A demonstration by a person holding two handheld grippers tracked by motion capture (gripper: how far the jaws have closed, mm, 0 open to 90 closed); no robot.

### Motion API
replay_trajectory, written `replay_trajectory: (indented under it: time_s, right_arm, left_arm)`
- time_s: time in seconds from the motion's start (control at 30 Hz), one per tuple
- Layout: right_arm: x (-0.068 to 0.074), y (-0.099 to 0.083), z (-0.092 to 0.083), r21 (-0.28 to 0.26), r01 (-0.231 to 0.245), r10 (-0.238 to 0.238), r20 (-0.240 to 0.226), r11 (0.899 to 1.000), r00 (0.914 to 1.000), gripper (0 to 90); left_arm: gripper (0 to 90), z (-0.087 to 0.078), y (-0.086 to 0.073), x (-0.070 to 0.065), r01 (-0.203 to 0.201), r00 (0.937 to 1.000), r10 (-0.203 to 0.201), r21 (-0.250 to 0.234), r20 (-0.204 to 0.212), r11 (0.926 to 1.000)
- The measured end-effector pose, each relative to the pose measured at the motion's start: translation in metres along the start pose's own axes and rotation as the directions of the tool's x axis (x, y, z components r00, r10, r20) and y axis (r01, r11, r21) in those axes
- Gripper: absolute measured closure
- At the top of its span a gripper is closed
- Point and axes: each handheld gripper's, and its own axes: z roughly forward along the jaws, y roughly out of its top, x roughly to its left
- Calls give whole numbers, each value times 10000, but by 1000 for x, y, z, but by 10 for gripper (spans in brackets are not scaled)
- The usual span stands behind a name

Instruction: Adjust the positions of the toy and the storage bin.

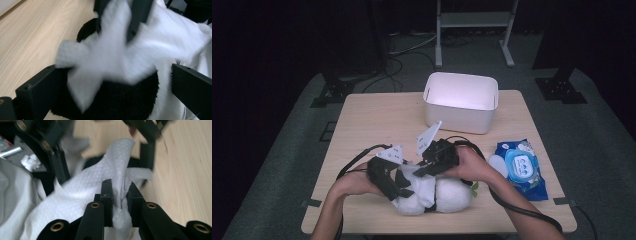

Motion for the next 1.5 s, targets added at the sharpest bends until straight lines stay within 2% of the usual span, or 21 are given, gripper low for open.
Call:
replay_trajectory:
  time_s: [0.23, 0.4, 0.73, 0.93, 1.07, 1.2, 1.33, 1.47, 1.5]
  right_arm:
    - [-2, -32, -23, 511, -562, 552, 213, 9971, 9983, 781]
    - [0, -51, -38, 322, -984, 973, 348, 9946, 9946, 780]
    - [5, -59, -22, 103, -1237, 1235, 131, 9923, 9923, 788]
    - [7, -59, -17, 130, -1185, 1184, 95, 9929, 9929, 791]
    - [6, -57, -13, 143, -1140, 1139, 79, 9934, 9935, 791]
    - [1, -59, -14, 145, -1250, 1248, 119, 9921, 9921, 790]
    - [-8, -62, -20, 6, -1557, 1556, 130, 9878, 9877, 790]
    - [-20, -61, -25, 110, -1580, 1573, 488, 9874, 9863, 790]
    - [-25, -61, -27, 60, -1706, 1701, 497, 9853, 9842, 790]
  left_arm:
    - [0, 1, 0, 0, 110, 9999, -110, 12, 31, 9999]
    - [0, 3, 3, -1, -14, 10000, 15, -47, 85, 10000]
    - [0, 14, 12, -7, -442, 9989, 435, 351, 196, 9984]
    - [0, 22, 15, -12, -707, 9973, 693, 699, 225, 9950]
    - [0, 31, 21, -16, -818, 9963, 844, 1130, -178, 9902]
    - [197, 28, 24, -16, -1244, 9906, 1290, 900, -463, 9881]
    - [311, 22, 26, -8, -1091, 9926, 1111, 418, -495, 9932]
    - [384, 17, 34, 7, -971, 9945, 962, -211, -415, 9950]
    - [402, 17, 36, 9, -962, 9945, 948, -293, -454, 9949]
